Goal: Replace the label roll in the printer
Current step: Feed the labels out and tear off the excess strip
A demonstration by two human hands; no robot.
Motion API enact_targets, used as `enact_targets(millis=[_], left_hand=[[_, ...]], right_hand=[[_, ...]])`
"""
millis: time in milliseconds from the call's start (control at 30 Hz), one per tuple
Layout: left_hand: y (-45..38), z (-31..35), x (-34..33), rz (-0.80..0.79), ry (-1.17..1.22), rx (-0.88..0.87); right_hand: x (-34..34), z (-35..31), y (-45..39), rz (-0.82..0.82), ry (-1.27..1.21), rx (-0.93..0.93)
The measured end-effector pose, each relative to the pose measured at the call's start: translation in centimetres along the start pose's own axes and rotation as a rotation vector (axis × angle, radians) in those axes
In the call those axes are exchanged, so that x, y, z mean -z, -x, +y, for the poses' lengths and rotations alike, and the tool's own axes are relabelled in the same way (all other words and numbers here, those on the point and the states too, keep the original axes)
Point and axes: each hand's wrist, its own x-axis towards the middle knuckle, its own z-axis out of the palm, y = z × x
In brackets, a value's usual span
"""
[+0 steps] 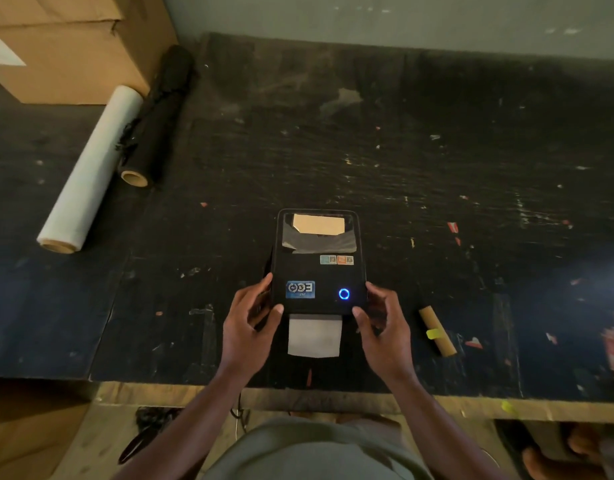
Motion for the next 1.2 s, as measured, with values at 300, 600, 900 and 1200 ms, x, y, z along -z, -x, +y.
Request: enact_targets(millis=[300, 600, 900, 1200], left_hand=[[-0.42, -0.57, 0.05, -0.018, 0.047, 0.006], [-0.26, -0.67, -0.19, -0.004, 0.095, 0.025], [-0.48, -0.82, -0.19, -0.008, 0.109, 0.022], [-0.56, -1.01, -0.24, 0.003, 0.118, 0.018]], right_hand=[[-0.08, 0.21, -0.24, -0.005, 0.011, -0.005], [-0.28, 0.49, -0.19, 0.015, 0.006, -0.003], [-0.35, 0.81, -0.24, 0.004, -0.033, -0.008], [-0.33, 0.84, -0.24, 0.005, -0.041, -0.011]])
